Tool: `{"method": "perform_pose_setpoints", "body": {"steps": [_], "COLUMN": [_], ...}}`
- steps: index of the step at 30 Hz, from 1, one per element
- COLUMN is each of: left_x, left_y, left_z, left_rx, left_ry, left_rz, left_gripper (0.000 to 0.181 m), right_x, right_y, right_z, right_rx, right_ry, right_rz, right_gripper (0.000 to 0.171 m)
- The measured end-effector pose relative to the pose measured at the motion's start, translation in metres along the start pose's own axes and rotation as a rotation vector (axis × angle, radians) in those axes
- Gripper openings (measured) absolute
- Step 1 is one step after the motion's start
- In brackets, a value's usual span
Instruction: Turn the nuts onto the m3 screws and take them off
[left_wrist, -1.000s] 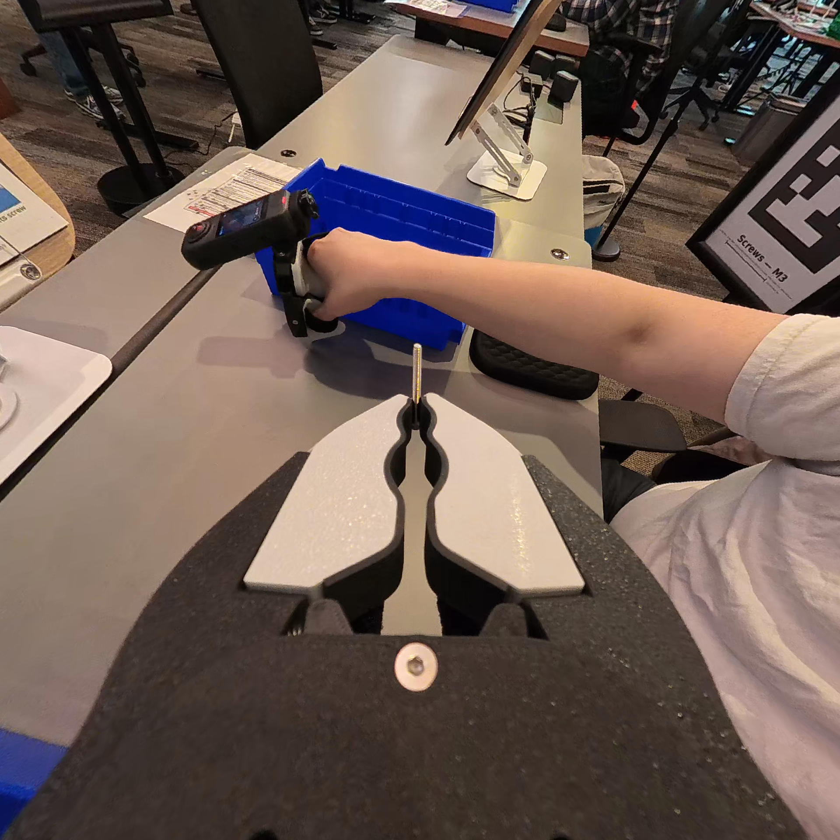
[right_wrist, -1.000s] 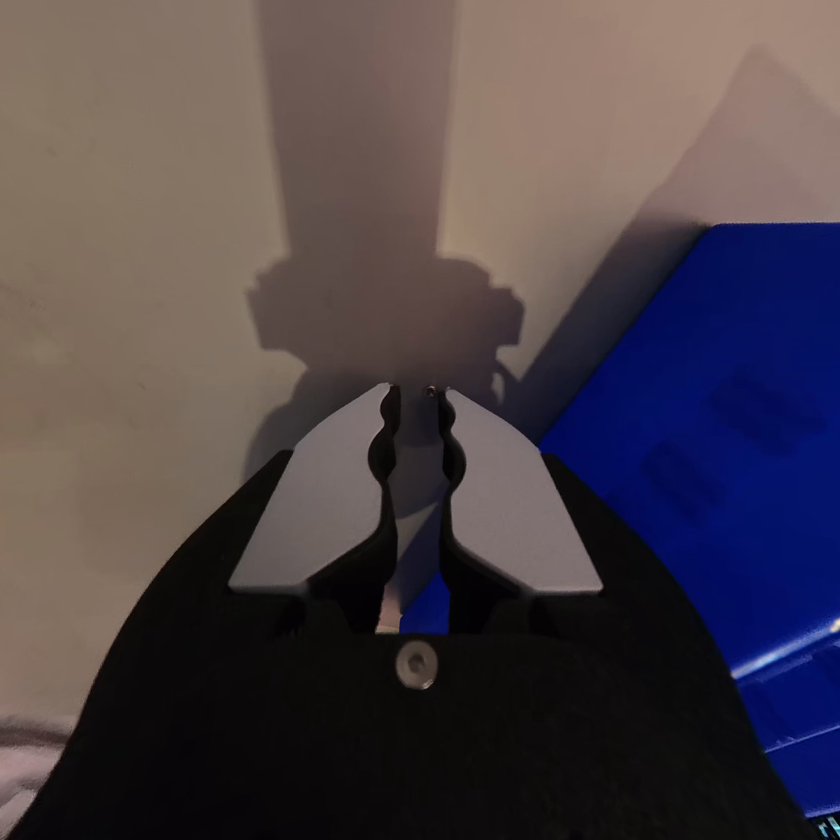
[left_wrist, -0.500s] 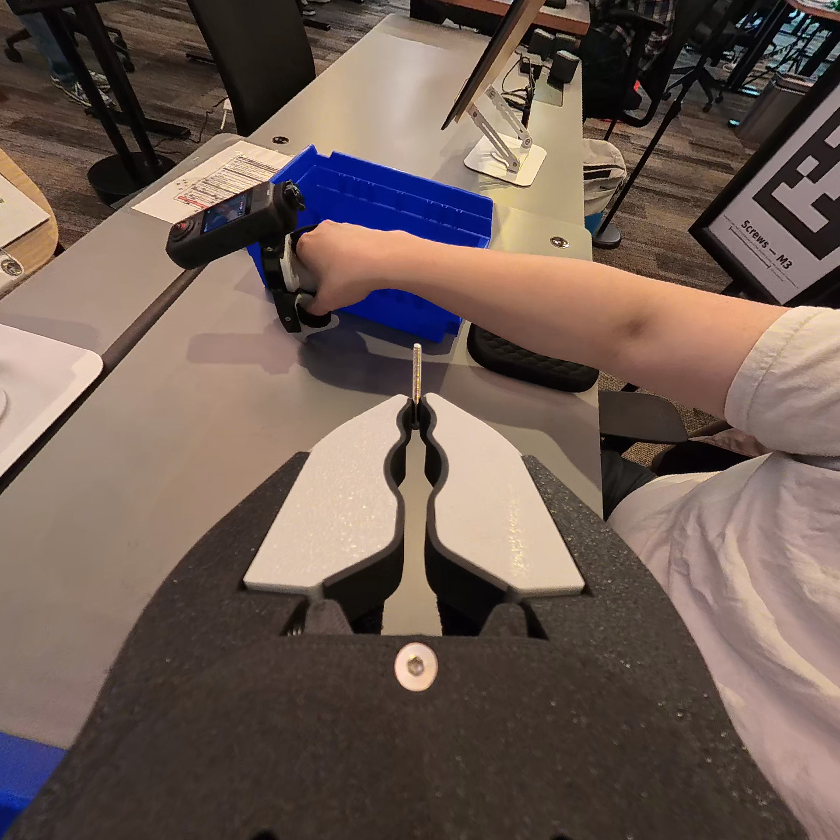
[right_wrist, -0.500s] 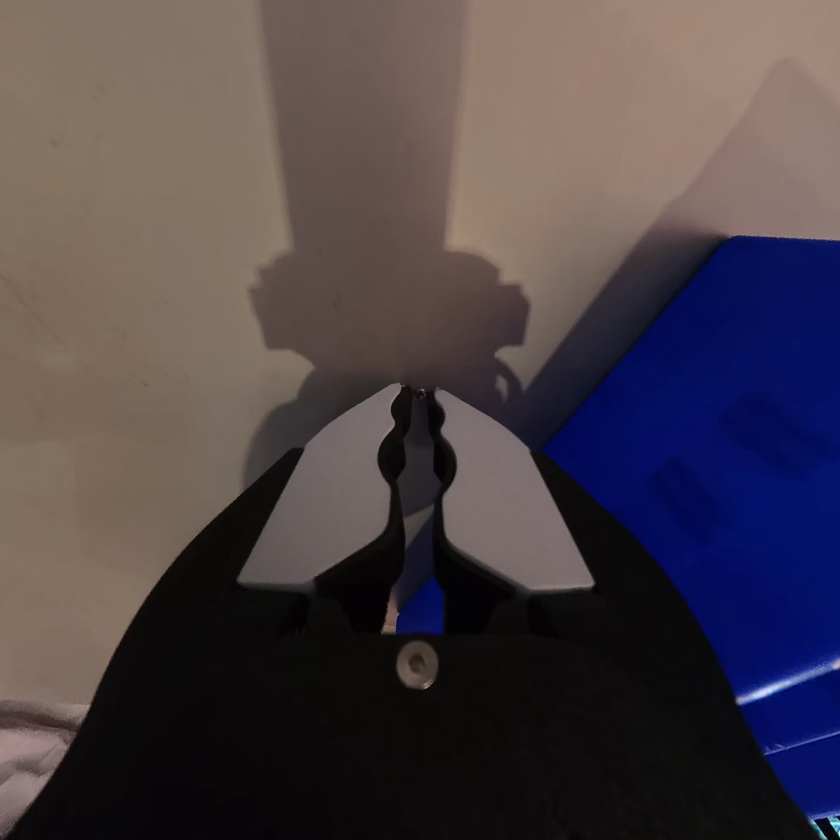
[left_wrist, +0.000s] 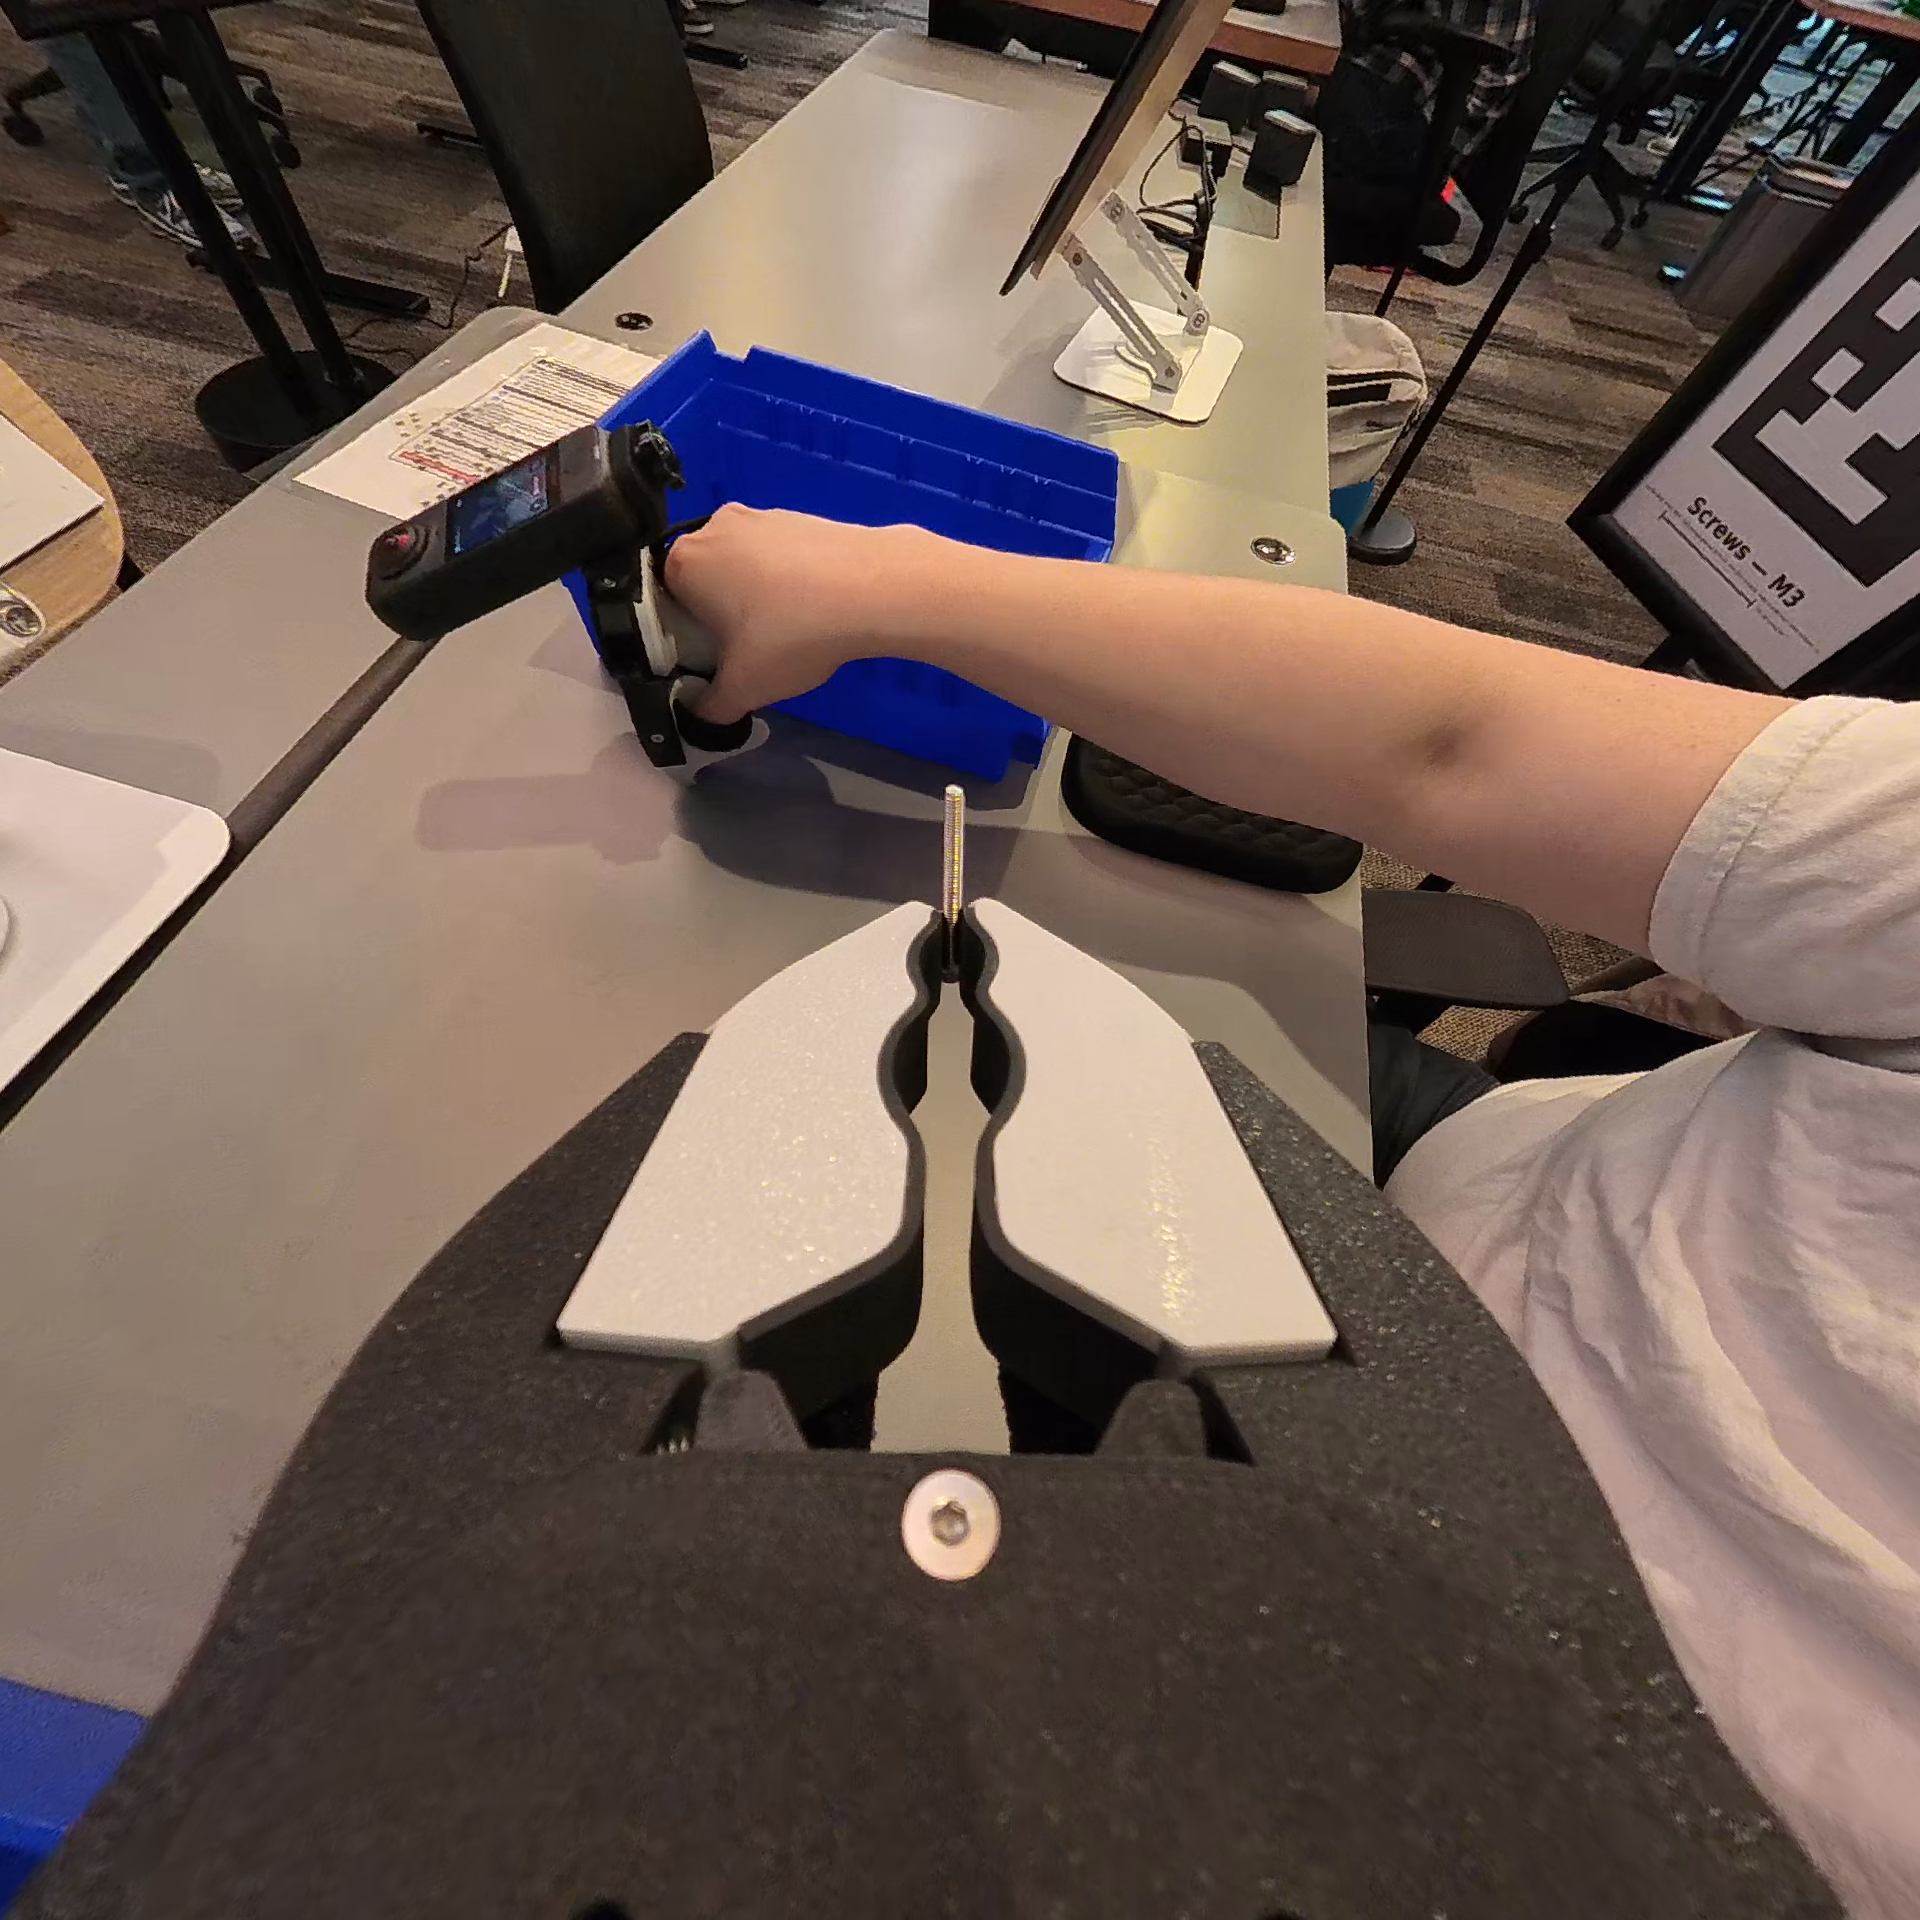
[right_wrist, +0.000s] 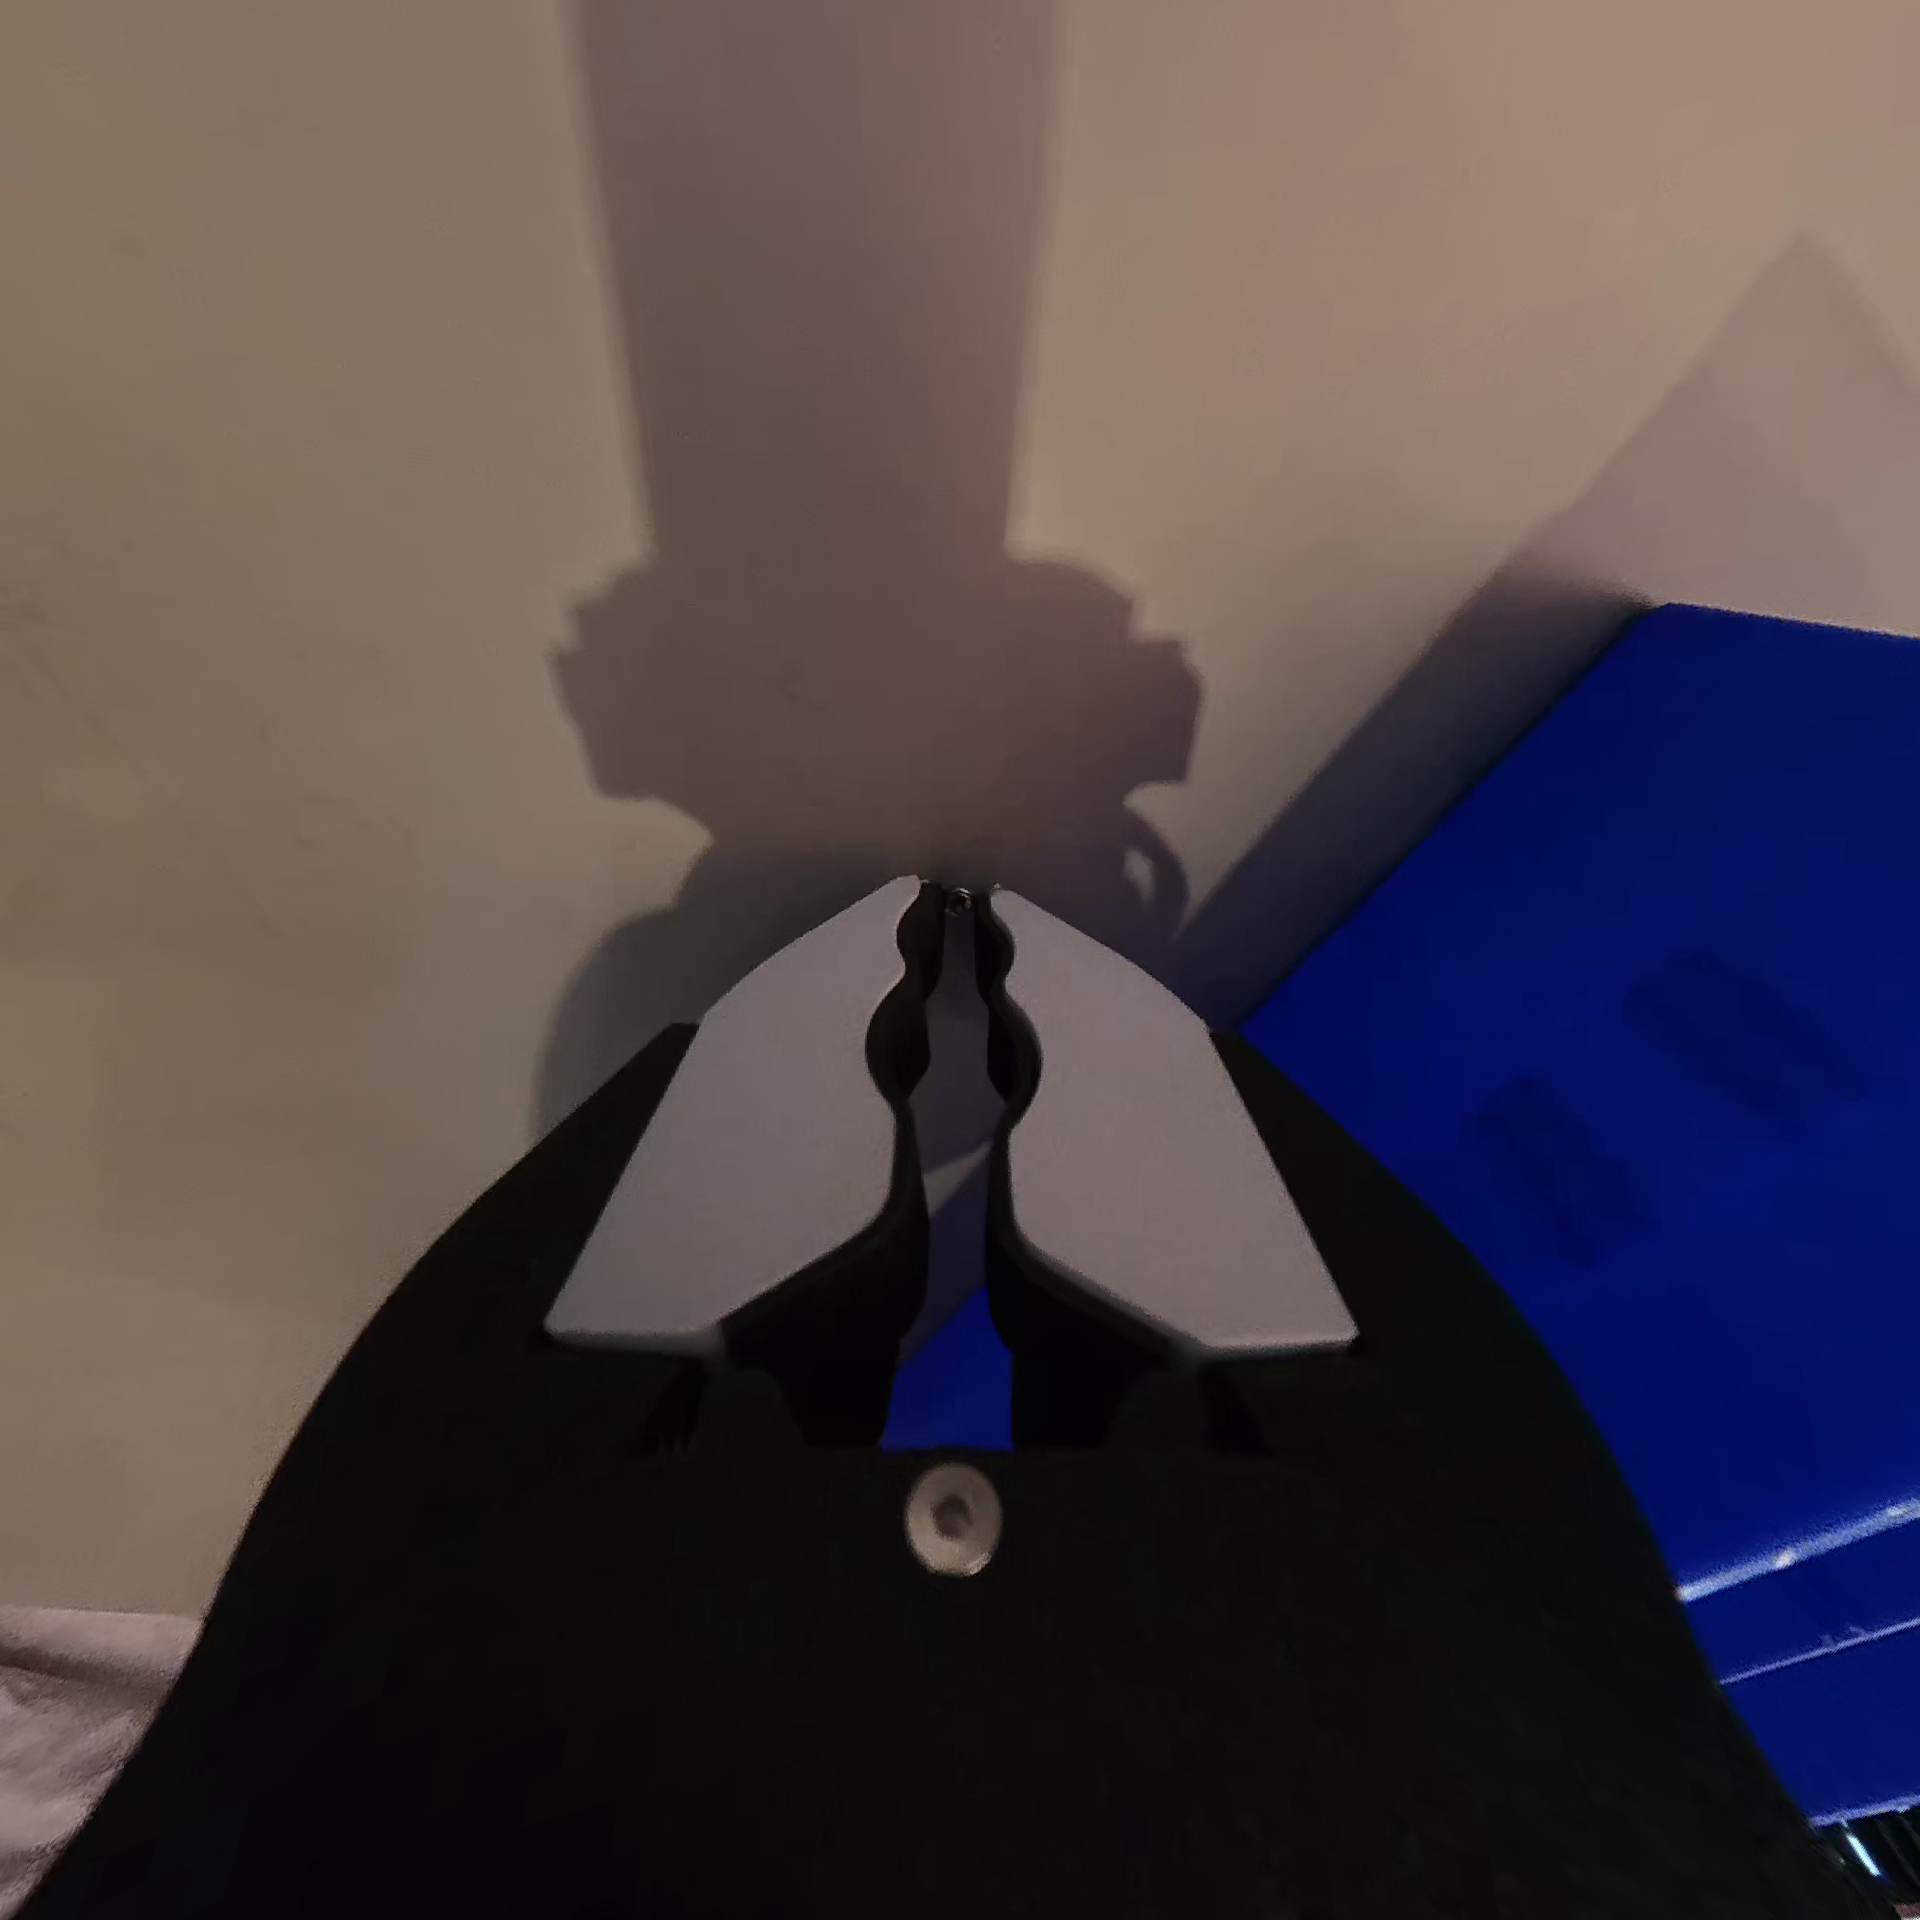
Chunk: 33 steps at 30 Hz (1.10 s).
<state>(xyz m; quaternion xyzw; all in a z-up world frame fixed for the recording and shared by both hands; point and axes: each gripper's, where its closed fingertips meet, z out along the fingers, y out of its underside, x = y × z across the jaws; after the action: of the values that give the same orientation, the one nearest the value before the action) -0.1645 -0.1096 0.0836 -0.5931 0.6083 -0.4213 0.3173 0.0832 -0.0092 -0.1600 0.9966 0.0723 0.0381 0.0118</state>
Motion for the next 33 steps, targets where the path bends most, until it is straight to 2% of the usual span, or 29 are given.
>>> {"method": "perform_pose_setpoints", "body": {"steps": [4,7,9,11,13,17,24,33], "left_x": [-0.007,-0.016,-0.021,-0.024,-0.028,-0.031,-0.027,-0.02], "left_y": [0.003,0.013,0.026,0.041,0.054,0.078,0.106,0.114], "left_z": [-0.002,-0.001,0.005,0.016,0.029,0.053,0.075,0.085], "left_rx": [-0.006,-0.057,-0.129,-0.203,-0.273,-0.389,-0.511,-0.541], "left_ry": [-0.012,-0.033,-0.025,-0.008,0.004,0.019,0.094,0.161], "left_rz": [-0.012,-0.022,-0.033,-0.056,-0.065,-0.063,-0.067,-0.081], "left_gripper": [0.002,0.002,0.002,0.002,0.002,0.002,0.002,0.002], "right_x": [-0.008,-0.036,-0.076,-0.112,-0.137,-0.175,-0.196,-0.207], "right_y": [-0.002,-0.012,-0.013,0.002,0.019,0.045,0.061,0.066], "right_z": [-0.008,-0.039,-0.074,-0.108,-0.134,-0.173,-0.17,-0.158], "right_rx": [0.051,0.233,0.411,0.571,0.7,0.914,1.063,1.046], "right_ry": [-0.023,-0.147,-0.332,-0.437,-0.458,-0.53,-0.547,-0.53], "right_rz": [-0.044,-0.162,-0.374,-0.636,-0.841,-1.072,-1.284,-1.386], "right_gripper": [0.005,0.005,0.005,0.005,0.005,0.005,0.005,0.005]}}
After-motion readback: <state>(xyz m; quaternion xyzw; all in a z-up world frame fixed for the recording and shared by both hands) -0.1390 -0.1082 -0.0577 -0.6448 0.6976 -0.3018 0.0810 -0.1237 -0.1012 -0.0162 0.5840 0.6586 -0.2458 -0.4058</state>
